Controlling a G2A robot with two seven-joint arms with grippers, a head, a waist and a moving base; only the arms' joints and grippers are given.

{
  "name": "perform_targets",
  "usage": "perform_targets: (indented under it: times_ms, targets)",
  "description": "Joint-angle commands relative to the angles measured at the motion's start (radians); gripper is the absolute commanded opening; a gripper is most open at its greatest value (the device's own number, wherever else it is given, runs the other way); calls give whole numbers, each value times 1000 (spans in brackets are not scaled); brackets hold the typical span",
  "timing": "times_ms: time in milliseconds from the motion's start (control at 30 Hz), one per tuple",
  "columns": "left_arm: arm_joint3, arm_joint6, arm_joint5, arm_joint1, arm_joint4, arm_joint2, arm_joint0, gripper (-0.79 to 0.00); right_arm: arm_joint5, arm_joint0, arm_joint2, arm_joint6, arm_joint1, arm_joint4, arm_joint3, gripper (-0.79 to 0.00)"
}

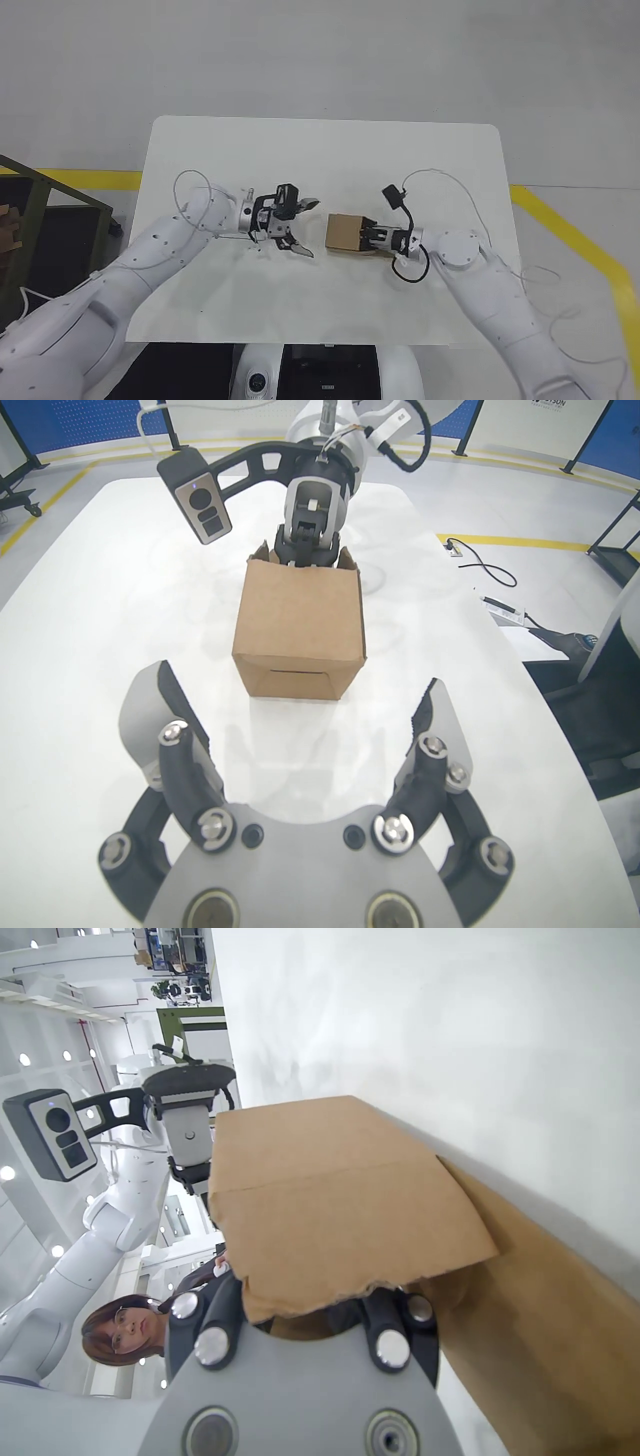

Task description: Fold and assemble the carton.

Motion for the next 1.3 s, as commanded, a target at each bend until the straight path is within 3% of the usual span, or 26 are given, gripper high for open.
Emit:
perform_targets:
  times_ms: [0, 233, 767, 967, 1267]
  targets:
    - [3, -12, 3, -6, -7, 1, -2, 0, 17, -19, 13, -8, 7, -23, -34, -785]
    - [13, -57, 12, -43, -30, 25, -19, 0, 61, -57, 28, -18, 17, -45, -110, -785]
    - [140, -36, -1, -133, -9, 96, -74, 0, 39, -22, -4, -23, 5, -4, -54, -785]
    - [170, -14, 31, -147, 27, 103, -80, 0, 31, -13, -9, -25, 2, 8, -33, -785]
    - [165, 32, 59, -147, 69, 96, -68, -28, 30, -3, -24, -34, -3, 15, -16, -785]
